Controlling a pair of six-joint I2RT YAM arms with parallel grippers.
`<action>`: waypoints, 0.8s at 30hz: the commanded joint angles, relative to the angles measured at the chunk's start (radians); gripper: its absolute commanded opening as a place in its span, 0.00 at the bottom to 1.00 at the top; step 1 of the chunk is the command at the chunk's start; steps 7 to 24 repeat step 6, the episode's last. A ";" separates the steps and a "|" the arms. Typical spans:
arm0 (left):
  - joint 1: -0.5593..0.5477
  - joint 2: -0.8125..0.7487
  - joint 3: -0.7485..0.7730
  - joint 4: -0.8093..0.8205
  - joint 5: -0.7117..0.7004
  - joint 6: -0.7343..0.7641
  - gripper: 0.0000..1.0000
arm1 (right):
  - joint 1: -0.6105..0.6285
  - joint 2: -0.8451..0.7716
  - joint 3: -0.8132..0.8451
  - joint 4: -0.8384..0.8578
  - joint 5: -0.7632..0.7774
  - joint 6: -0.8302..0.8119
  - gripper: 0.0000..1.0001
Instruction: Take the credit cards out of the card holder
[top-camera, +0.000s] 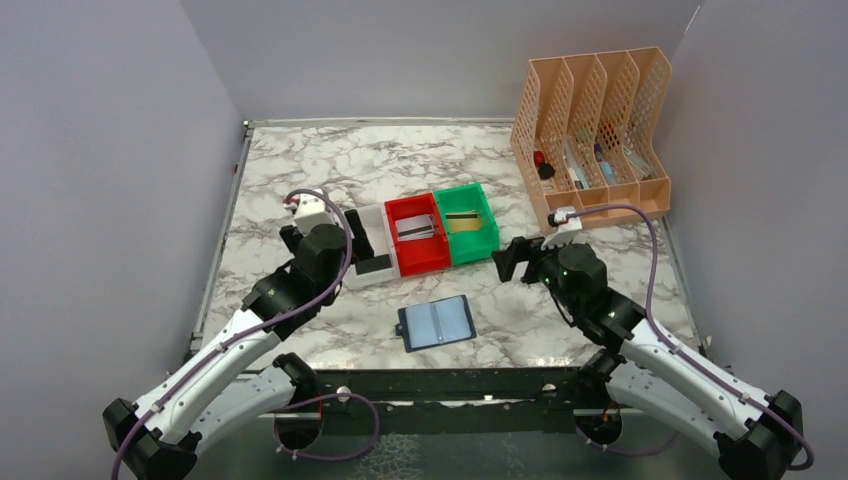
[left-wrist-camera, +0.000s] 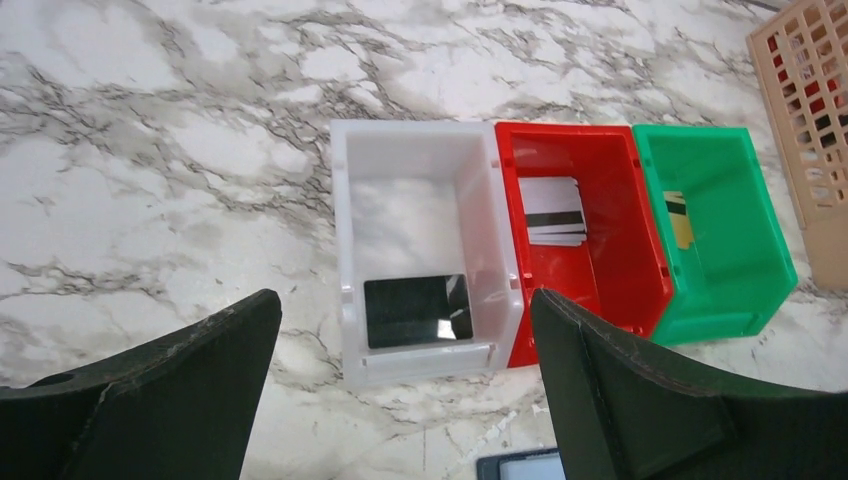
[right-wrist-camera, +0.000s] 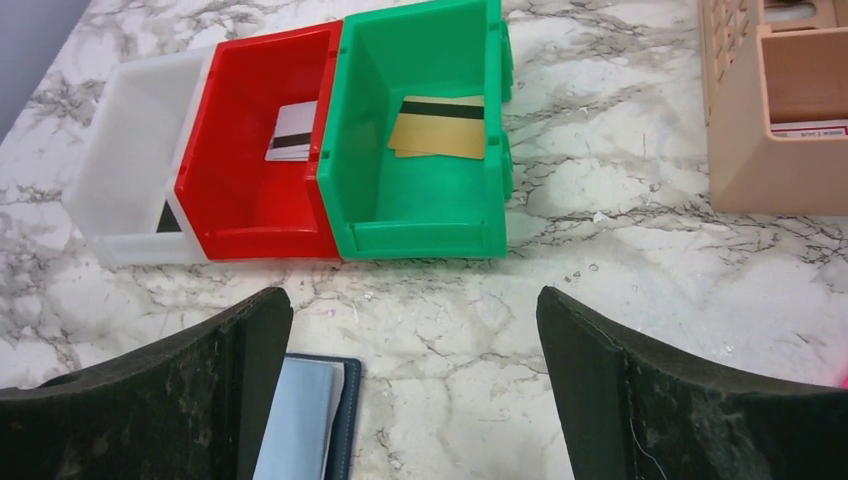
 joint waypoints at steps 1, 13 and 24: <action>-0.002 0.019 0.062 -0.034 -0.127 0.070 0.99 | 0.003 -0.004 0.005 0.005 0.080 -0.031 0.98; -0.003 0.033 0.068 -0.037 -0.126 0.069 0.99 | 0.004 0.028 0.030 -0.010 0.071 -0.030 0.98; -0.003 0.033 0.068 -0.037 -0.126 0.069 0.99 | 0.004 0.028 0.030 -0.010 0.071 -0.030 0.98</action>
